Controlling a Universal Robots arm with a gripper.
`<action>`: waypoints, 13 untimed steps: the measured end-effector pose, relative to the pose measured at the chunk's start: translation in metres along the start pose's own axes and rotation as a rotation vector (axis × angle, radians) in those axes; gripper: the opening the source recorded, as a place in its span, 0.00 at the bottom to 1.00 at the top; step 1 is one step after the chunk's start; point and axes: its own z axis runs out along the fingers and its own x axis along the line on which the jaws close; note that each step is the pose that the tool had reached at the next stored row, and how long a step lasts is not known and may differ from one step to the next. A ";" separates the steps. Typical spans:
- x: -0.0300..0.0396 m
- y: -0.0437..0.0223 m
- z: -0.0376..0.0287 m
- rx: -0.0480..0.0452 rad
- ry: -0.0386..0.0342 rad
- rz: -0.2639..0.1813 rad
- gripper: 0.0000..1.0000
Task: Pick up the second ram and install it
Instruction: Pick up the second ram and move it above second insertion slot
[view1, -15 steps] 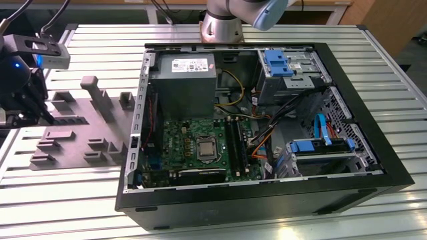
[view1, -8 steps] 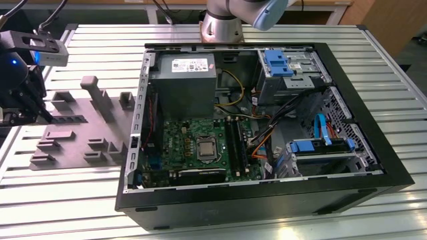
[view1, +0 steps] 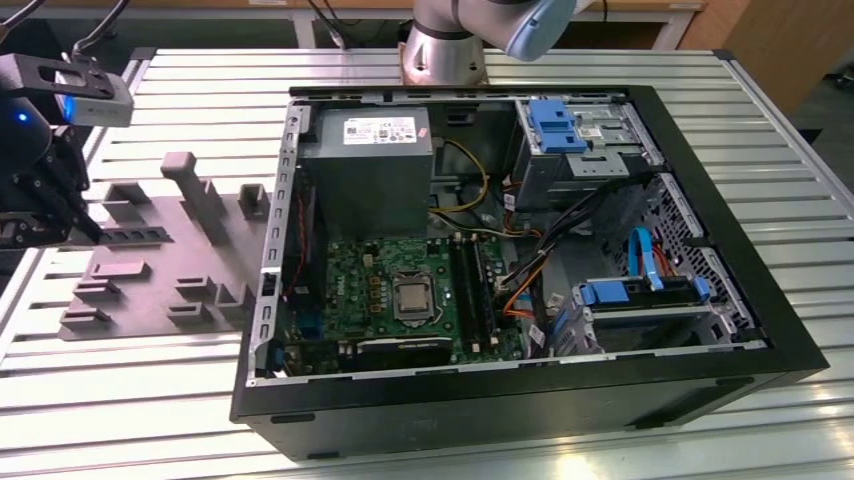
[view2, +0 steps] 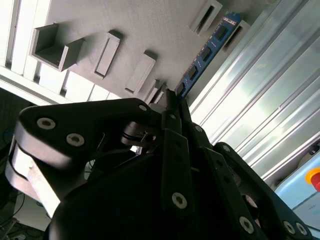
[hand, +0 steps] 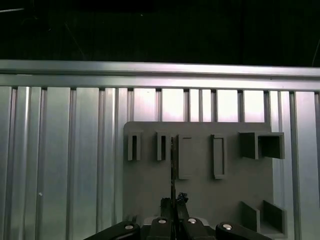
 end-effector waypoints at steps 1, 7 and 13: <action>-0.0001 0.0001 -0.0007 0.0000 0.0000 0.000 0.14; -0.0004 0.0003 -0.0054 0.0000 0.0000 0.000 0.14; -0.0007 0.0005 -0.0103 -0.0001 0.0001 0.000 0.14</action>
